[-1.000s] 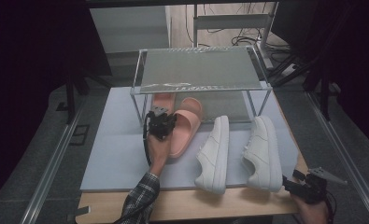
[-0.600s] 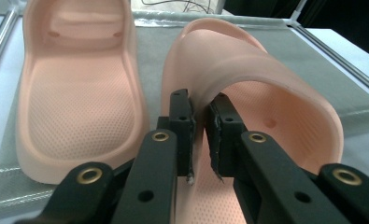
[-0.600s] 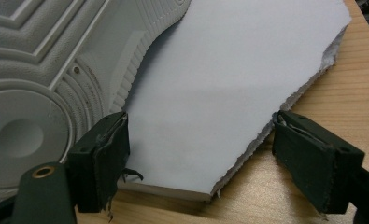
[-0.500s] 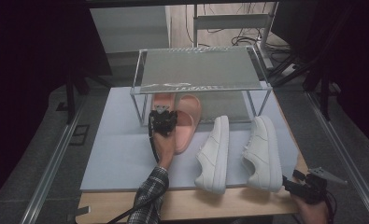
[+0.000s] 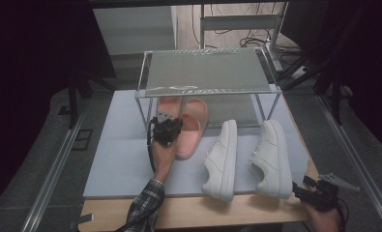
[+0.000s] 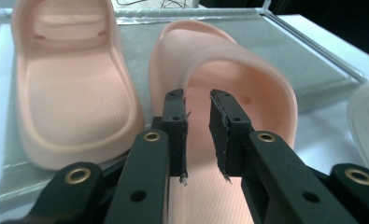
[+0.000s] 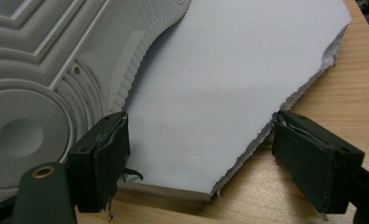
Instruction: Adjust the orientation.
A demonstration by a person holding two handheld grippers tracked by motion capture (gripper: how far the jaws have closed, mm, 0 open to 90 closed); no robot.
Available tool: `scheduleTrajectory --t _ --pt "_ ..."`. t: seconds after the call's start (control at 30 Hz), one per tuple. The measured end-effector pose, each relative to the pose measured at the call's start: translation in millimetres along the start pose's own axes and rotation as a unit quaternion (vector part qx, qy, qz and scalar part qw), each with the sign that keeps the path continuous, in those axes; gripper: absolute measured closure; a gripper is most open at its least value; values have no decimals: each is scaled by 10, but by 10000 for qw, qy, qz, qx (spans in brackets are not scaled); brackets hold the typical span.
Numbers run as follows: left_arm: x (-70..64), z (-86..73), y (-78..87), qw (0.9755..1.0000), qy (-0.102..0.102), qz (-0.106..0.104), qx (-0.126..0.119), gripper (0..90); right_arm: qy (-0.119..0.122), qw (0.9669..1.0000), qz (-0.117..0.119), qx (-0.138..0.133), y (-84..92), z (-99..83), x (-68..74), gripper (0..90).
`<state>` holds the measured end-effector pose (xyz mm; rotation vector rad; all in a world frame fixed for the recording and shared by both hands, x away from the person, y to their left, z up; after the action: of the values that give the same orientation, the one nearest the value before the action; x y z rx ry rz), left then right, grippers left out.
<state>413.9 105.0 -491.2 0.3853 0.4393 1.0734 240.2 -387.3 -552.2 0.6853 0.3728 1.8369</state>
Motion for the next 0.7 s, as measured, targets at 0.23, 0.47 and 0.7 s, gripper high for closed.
scheduleTrajectory --t 0.23,0.47,0.7 --pt "4 -132 185 9989 -366 -226 170 869 10 10000 -4 0 0 -1 0 190" --pt "-18 -299 368 9954 -606 -617 413 899 12 10000 -7 -2 0 -2 1 190" --pt "-54 -517 556 9924 -717 -812 584 900 12 10000 -9 -2 0 -2 2 190"
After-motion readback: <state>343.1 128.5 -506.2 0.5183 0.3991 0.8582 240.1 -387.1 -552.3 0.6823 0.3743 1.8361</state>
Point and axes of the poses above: each handheld gripper's, and its own axes: y roughly backward along the jaws, z roughly out of its top, x roughly to its left, the point moved 1 cm from there along -y, roughly forward along the jaws, and after that the axes turned 1 degree about x, right-handed, at the moved point
